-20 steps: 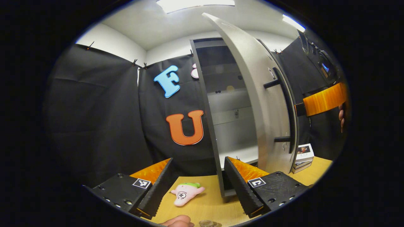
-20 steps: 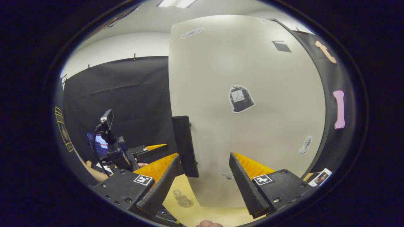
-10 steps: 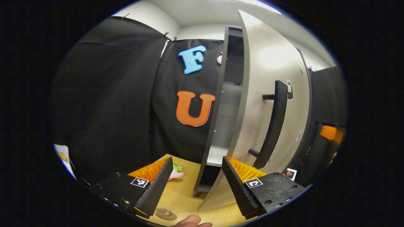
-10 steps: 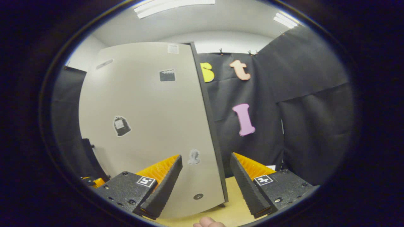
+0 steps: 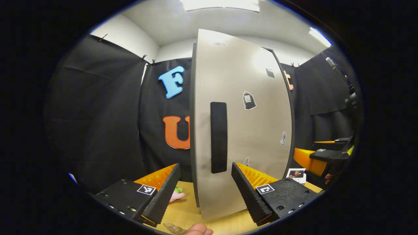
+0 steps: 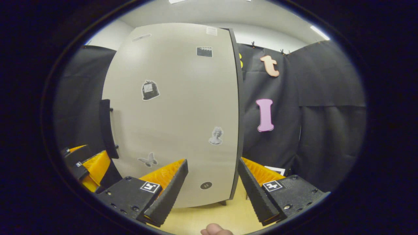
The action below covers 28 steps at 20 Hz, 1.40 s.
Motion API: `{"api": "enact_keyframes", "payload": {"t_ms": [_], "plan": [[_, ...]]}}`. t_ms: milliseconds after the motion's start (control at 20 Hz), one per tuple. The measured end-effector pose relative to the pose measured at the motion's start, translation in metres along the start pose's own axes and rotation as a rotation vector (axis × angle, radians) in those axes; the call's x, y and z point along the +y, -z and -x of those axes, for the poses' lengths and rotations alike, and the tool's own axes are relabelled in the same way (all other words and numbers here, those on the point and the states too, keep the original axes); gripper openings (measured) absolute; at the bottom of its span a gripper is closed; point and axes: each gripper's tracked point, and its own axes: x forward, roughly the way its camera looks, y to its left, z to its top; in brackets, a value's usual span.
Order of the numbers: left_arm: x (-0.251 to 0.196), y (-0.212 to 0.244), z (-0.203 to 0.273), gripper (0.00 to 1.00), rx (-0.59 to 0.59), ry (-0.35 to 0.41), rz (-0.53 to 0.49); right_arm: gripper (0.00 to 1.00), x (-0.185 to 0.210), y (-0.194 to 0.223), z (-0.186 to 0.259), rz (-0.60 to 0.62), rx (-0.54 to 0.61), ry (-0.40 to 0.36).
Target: Open the cabinet door with the right hand, grasp the bottle in the cabinet with the left hand and place it on the coaster, then close the cabinet door with the right hand.
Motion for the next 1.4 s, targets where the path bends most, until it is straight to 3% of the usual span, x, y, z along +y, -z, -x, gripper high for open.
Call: {"api": "enact_keyframes", "payload": {"t_ms": [50,200,250,300,400,700,750,850,1000,1050,1100,1400], "plan": [[0.000,0.003,-0.001,1.00,0.011,0.004,0.014,0.99,0.000,-0.001,0.000,0.000,0.001,0.006],[-0.002,0.007,-0.009,0.96,0.033,0.013,0.066,0.95,-0.003,-0.002,-0.001,0.004,0.000,0.019],[0.001,0.008,-0.011,0.96,0.038,0.003,0.066,0.99,-0.005,-0.001,-0.001,0.003,0.002,0.022],[0.006,0.013,-0.013,0.96,0.053,-0.008,0.059,0.95,-0.007,0.000,-0.002,0.005,0.002,0.027],[0.007,0.021,-0.017,0.96,0.082,-0.014,0.043,0.99,-0.012,-0.001,-0.003,0.008,-0.001,0.040],[0.000,0.013,-0.035,0.96,0.053,0.017,0.041,0.99,-0.019,0.005,-0.007,0.009,0.005,0.052],[-0.002,0.012,-0.035,0.96,0.050,0.024,0.046,0.95,-0.021,0.006,-0.007,0.011,0.010,0.056],[-0.004,0.014,-0.038,0.96,0.057,0.032,0.045,0.99,-0.021,0.007,-0.007,0.010,0.013,0.054],[-0.006,0.013,-0.039,0.96,0.054,0.043,0.041,0.99,-0.022,0.006,-0.008,0.013,0.013,0.051],[-0.008,0.013,-0.038,0.96,0.051,0.051,0.042,0.95,-0.022,0.006,-0.007,0.014,0.010,0.052],[-0.010,0.012,-0.038,0.96,0.049,0.056,0.042,0.99,-0.023,0.006,-0.007,0.013,0.007,0.052],[-0.017,0.009,-0.038,0.96,0.042,0.082,0.038,0.99,-0.024,0.006,-0.004,-0.003,0.008,0.049]]}}
